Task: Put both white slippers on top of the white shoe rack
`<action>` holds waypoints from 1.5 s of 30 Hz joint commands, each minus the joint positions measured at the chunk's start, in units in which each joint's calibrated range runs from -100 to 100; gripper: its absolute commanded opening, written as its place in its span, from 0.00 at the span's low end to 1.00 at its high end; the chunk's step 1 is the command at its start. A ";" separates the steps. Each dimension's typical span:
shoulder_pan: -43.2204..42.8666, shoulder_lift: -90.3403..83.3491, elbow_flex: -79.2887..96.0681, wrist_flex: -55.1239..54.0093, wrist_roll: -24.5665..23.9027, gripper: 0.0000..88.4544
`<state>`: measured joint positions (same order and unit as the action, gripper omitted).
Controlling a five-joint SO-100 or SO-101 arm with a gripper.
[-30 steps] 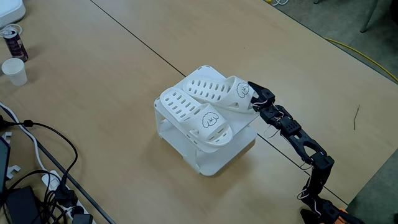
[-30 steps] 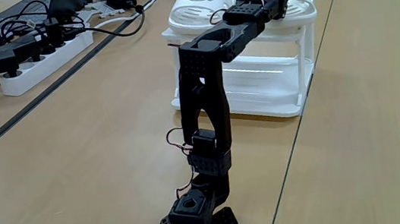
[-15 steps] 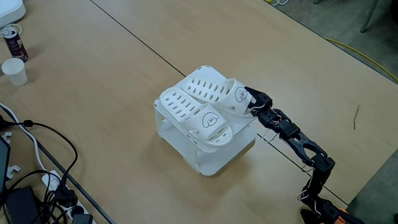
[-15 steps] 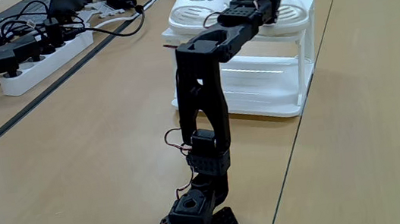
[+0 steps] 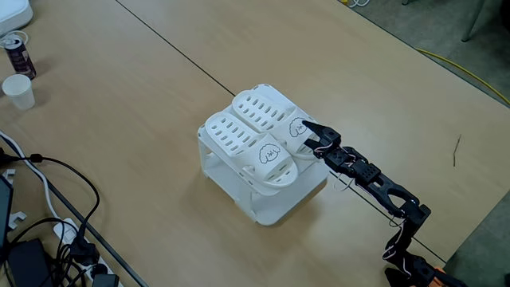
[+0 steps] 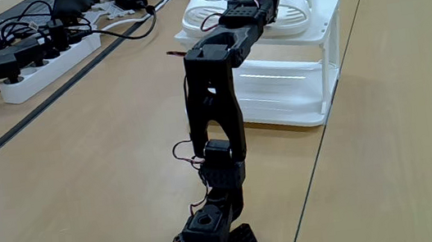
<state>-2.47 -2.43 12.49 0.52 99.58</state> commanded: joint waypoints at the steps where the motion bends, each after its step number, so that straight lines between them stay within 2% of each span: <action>1: -0.65 -5.94 -1.53 0.00 0.42 0.24; 7: -0.08 -6.53 0.19 0.00 0.42 0.25; 17: 0.66 -17.13 10.11 0.00 0.42 0.24; 29: 3.38 -34.71 29.69 0.00 0.42 0.24; 31: 4.12 -40.18 34.47 -0.43 0.42 0.18; 33: 4.20 -44.39 39.70 -2.07 0.42 0.04; 34: 3.95 -46.07 43.13 -5.09 0.42 0.00; 35: 3.87 -47.34 46.65 -9.57 0.42 0.02; 41: 3.79 -49.10 69.11 -46.59 0.42 0.01; 45: 3.71 -49.94 76.87 -59.96 0.42 0.01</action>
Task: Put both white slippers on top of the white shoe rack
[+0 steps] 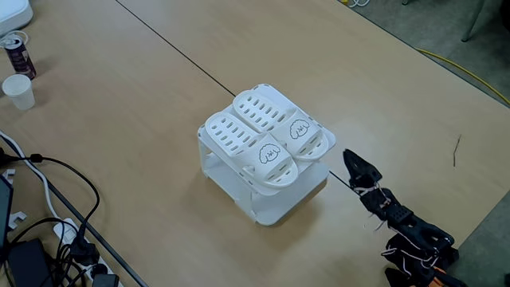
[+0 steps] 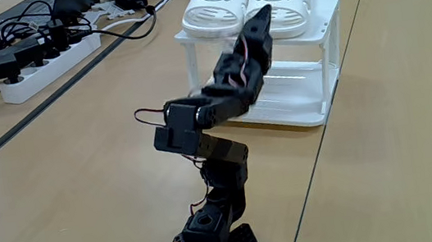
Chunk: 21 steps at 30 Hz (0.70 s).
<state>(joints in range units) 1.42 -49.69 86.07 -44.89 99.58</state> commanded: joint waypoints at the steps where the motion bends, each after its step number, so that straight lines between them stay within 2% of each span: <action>1: -0.19 -3.95 4.72 -17.06 0.42 0.01; 6: -0.19 -18.17 13.39 -25.08 0.42 0.01; 13: -0.19 -37.27 13.93 -25.60 0.42 0.01; 21: -0.19 -49.64 13.66 -26.55 0.42 0.01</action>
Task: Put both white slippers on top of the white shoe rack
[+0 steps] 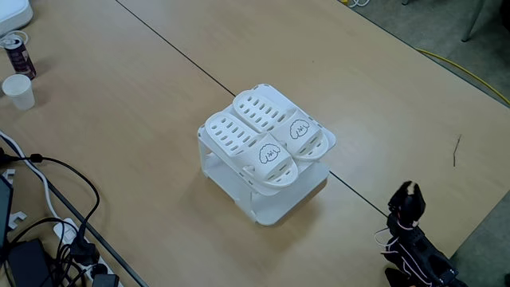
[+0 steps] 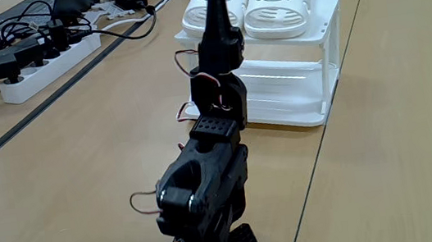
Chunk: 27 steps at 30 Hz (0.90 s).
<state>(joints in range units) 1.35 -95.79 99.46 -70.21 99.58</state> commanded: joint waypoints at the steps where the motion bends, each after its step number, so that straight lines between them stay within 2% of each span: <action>1: -0.20 -3.62 0.27 -3.73 0.42 0.01; 7: -6.20 -3.11 0.27 -20.12 0.42 0.01; 11: -6.45 -3.28 0.27 -29.79 0.42 0.01; 27: -6.36 -3.11 0.27 -29.35 0.42 0.01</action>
